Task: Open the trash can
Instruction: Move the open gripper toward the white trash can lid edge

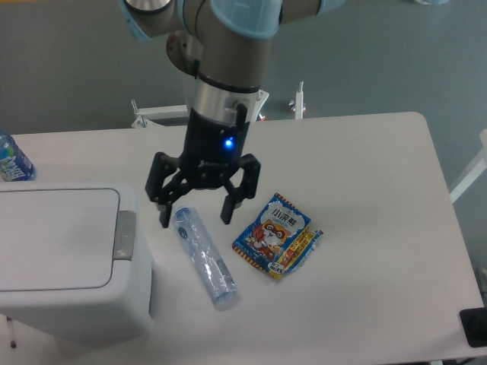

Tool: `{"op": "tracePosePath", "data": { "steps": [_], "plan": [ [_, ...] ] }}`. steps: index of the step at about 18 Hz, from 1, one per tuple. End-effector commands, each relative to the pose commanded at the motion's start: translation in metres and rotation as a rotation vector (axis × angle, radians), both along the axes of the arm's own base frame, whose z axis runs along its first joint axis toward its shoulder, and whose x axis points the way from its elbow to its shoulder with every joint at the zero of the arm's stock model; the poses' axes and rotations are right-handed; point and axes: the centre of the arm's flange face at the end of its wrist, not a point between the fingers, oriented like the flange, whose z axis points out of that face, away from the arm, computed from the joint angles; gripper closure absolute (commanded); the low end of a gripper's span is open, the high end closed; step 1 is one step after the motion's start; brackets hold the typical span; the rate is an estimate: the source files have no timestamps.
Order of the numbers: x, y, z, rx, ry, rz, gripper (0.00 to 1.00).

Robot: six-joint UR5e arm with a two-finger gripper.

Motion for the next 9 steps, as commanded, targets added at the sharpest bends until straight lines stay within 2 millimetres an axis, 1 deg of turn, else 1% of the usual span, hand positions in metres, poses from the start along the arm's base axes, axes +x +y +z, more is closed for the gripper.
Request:
{"op": "tracePosePath", "data": {
  "steps": [2,4,9],
  "plan": [
    [0.001,0.002,-0.002,-0.002,-0.002,-0.003,0.00],
    [0.010,0.008,-0.005,-0.007,-0.007,-0.020,0.00],
    [0.011,0.011,-0.013,-0.017,-0.017,-0.020,0.00]
  ]
}}
